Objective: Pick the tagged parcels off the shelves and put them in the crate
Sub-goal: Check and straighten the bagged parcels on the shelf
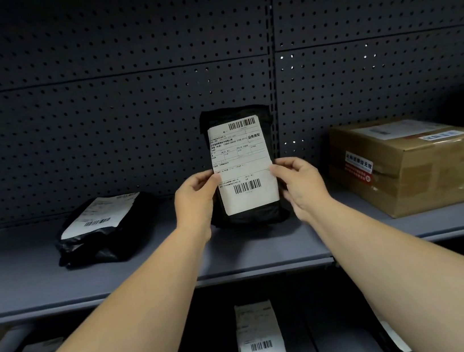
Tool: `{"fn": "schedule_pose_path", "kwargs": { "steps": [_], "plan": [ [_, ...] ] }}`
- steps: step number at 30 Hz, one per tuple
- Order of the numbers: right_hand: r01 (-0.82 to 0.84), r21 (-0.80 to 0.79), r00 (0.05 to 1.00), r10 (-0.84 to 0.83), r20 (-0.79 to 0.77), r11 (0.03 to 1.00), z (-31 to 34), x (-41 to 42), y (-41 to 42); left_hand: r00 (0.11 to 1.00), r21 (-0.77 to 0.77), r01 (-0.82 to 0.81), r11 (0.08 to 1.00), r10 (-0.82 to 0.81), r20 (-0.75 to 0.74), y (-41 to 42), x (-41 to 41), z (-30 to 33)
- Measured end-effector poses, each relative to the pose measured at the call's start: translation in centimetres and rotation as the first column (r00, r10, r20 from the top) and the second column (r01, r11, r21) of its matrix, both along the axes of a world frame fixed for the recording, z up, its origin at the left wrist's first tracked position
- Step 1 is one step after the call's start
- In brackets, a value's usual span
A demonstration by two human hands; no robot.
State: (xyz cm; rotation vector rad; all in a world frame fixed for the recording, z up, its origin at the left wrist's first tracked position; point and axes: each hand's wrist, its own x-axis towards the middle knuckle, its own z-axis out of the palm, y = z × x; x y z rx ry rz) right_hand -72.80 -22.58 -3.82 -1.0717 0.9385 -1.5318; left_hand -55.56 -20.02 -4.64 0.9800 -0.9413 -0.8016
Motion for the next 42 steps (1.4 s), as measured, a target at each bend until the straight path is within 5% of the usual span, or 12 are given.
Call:
{"fn": "schedule_pose_path", "kwargs": {
  "steps": [16, 42],
  "plan": [
    [-0.015, 0.368, 0.965, 0.11, -0.237, 0.93, 0.4, 1.2, -3.2, 0.999, 0.404, -0.019, 0.914, -0.001, 0.05, -3.0, 1.7, -0.3],
    [-0.011, 0.539, 0.922, 0.217, -0.32, 0.842, -0.6, 1.8, -4.1, 0.981, 0.597, -0.06, 0.8, -0.063, 0.183, -4.8, 2.2, -1.2]
  ]
}}
